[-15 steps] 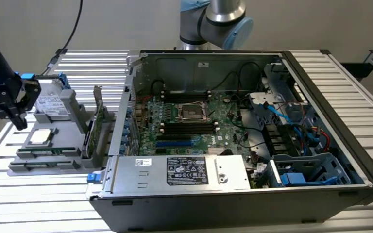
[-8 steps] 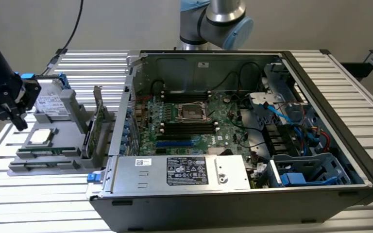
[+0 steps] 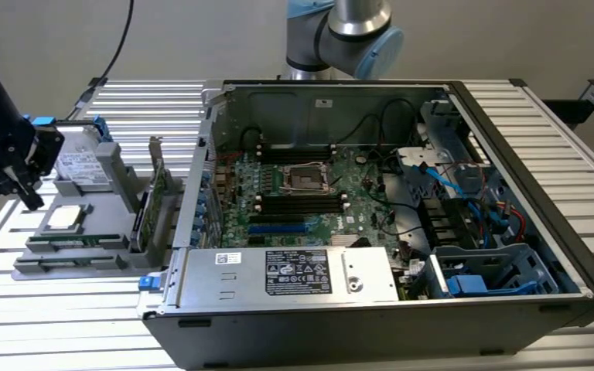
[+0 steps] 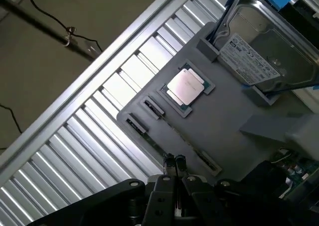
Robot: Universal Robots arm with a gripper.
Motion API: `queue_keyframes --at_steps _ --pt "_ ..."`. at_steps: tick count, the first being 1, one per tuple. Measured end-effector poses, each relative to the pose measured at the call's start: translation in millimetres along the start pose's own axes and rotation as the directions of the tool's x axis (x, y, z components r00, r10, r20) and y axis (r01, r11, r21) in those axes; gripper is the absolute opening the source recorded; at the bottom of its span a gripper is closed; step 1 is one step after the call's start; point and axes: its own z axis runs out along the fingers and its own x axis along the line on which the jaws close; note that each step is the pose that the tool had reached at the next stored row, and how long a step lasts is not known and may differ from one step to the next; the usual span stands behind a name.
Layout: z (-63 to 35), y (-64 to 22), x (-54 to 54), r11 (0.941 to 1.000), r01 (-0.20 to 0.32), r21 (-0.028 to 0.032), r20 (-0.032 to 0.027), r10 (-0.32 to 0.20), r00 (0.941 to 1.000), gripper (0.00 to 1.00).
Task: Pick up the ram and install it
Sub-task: 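Pick up the ram and move it above insertion slot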
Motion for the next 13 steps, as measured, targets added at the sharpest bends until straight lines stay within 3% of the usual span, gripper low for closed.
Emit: queue_keyframes --at_steps 4,7,13 --pt "1.1 -0.1 0.0 0.9974 0.072 0.0023 -0.0072 -0.072 0.9974 0.1" --pt "2.0 -0.2 -0.1 0.992 0.126 0.0038 -0.0128 -0.126 0.9919 0.1" --pt "4.0 -0.4 -0.2 0.9725 0.233 0.006 -0.0245 -0.233 0.9722 0.1"
